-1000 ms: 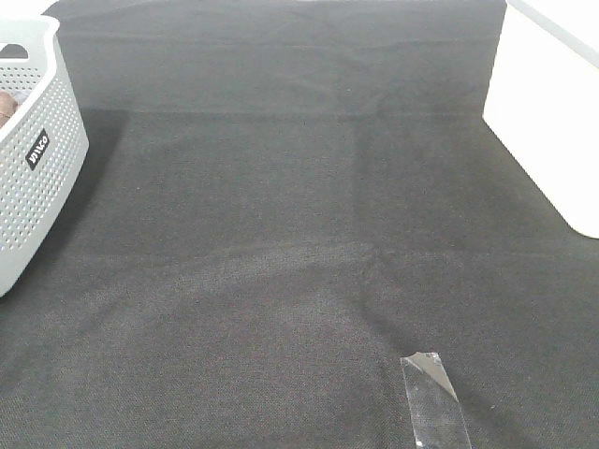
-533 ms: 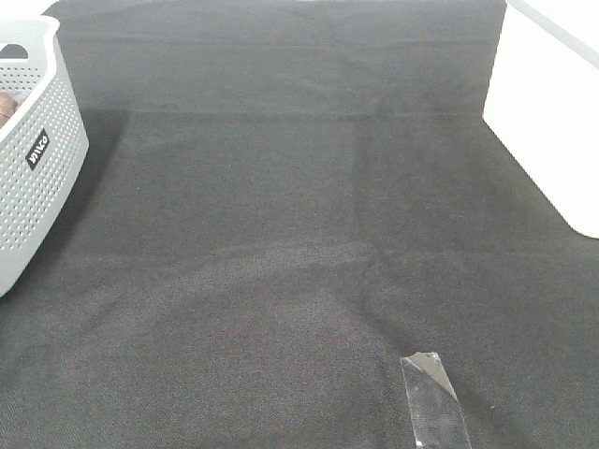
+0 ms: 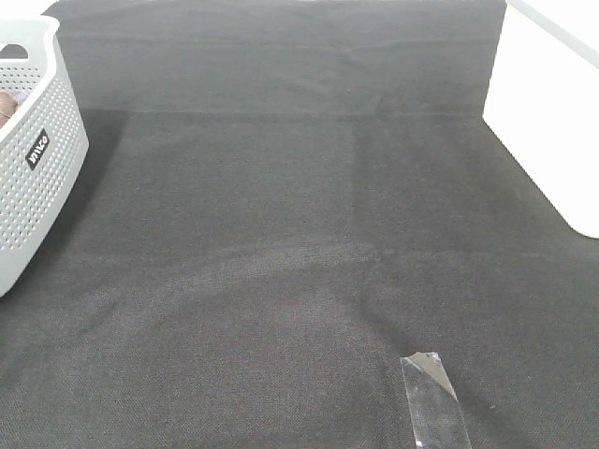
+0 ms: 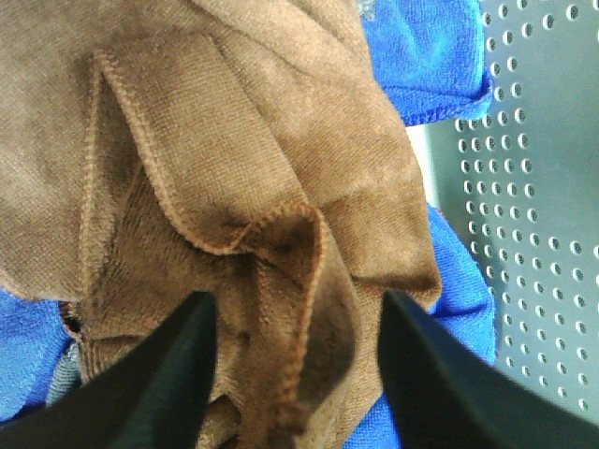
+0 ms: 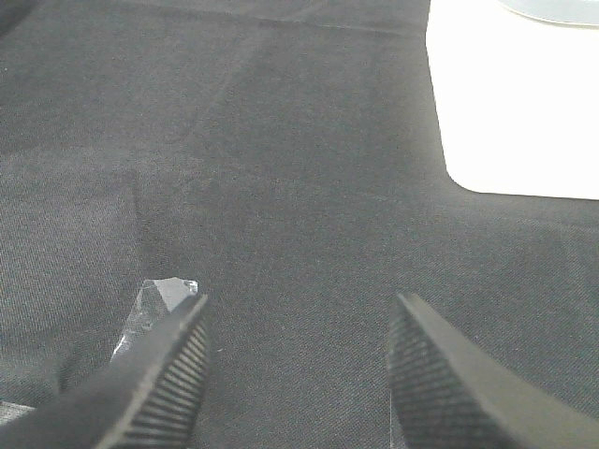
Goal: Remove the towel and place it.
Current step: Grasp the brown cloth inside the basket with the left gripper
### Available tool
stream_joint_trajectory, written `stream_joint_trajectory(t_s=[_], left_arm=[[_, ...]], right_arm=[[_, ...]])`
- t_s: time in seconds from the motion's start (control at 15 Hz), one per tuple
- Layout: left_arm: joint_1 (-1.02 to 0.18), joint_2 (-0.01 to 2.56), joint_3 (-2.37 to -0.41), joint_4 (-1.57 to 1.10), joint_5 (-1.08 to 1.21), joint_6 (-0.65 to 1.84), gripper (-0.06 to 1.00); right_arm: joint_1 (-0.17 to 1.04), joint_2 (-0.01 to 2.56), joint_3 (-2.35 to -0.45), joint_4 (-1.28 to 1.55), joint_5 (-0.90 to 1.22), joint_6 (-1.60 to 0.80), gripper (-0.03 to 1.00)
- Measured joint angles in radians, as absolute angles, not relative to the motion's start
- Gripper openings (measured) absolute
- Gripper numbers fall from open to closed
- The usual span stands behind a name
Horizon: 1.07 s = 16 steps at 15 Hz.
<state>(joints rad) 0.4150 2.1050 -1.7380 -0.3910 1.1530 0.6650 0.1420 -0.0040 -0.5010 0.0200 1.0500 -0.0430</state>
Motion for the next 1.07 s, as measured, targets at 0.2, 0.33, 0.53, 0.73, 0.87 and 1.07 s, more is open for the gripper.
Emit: stream_joint_trajectory(t_s=[0.2,0.33,0.53,0.73,0.87,1.07], left_arm=[[0.415,2.105,-1.738,-0.401,1.138,0.665,0.13],[0.415,2.105,-1.738,-0.407,1.127,0.678,0.0],[0.415,2.105,-1.738,-0.407,1.125,0.681,0.0],[0.415,2.071,-1.738,-0.406,1.121,0.686,0.0],[0.415,2.012,-1.738,-0.404,1.119,0.688,0.0],[0.398,1.913,-1.738,-0.404,1.12,0.716,0.0]], right_arm=[[0.142,-0.004,-0.501,0.02,1.05,-0.043,0.55],[0.142,-0.004,-0.501,0.02,1.05,-0.043,0.55],[0.142,-0.004,-0.501,0.02,1.05,-0.043,0.55],[0.142,-0.004,-0.501,0.02,1.05,-0.043,0.55],[0.142,-0.004,-0.501,0.02,1.05,-0.043,0.55],[0.142,-0.004,-0.501,0.02,1.05,-0.043,0.55]])
